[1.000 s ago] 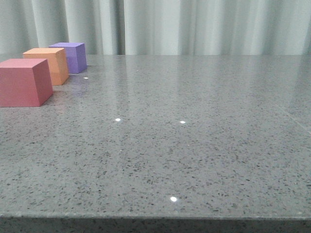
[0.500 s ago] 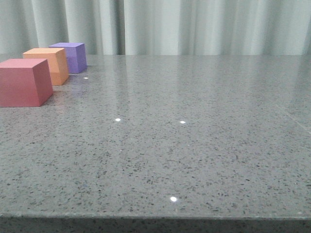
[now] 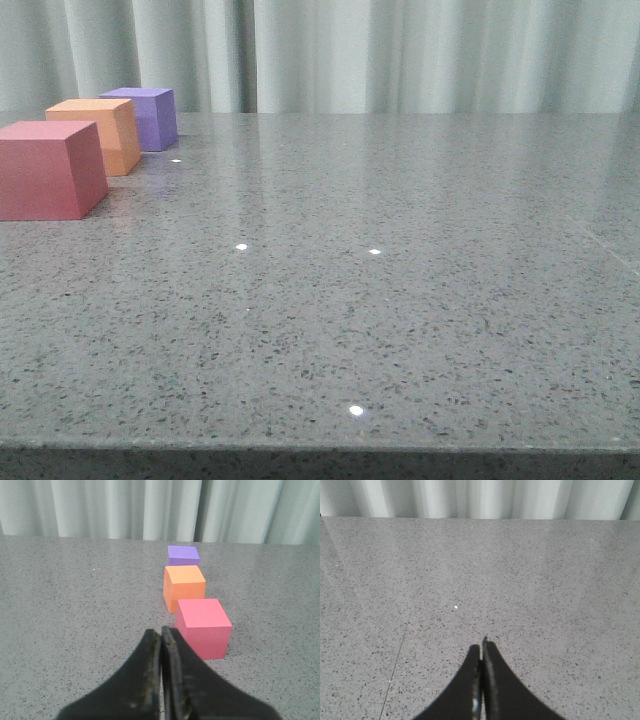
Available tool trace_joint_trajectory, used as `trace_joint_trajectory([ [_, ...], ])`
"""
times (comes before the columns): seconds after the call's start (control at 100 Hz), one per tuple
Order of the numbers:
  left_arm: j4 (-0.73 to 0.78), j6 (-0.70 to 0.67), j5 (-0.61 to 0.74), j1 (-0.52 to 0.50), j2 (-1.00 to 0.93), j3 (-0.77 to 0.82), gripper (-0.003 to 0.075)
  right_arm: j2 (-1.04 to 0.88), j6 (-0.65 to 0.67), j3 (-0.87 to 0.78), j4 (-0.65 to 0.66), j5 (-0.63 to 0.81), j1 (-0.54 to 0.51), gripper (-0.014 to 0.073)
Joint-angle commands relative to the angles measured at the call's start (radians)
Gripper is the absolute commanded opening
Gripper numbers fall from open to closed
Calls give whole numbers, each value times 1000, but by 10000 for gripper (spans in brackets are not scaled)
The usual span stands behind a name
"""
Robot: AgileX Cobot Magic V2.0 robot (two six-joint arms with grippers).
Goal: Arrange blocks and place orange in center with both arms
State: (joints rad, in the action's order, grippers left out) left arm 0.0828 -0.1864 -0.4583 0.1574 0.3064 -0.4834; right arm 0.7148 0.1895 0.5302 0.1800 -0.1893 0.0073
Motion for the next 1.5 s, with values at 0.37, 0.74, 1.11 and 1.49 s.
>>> trace_joint_trajectory([
  [0.37, 8, -2, 123, 7, 8, -7, -20, -3, -6, 28, 12, 68, -5, -68],
  [0.74, -14, -2, 458, 5, -79, 242, -20, -3, -6, 28, 12, 68, -5, -68],
  [1.11, -43, -2, 492, -80, -269, 451, -20, -3, -6, 28, 12, 68, -5, -68],
  [1.49, -37, -2, 526, -81, -321, 529, -20, -3, -6, 28, 12, 68, -5, -68],
])
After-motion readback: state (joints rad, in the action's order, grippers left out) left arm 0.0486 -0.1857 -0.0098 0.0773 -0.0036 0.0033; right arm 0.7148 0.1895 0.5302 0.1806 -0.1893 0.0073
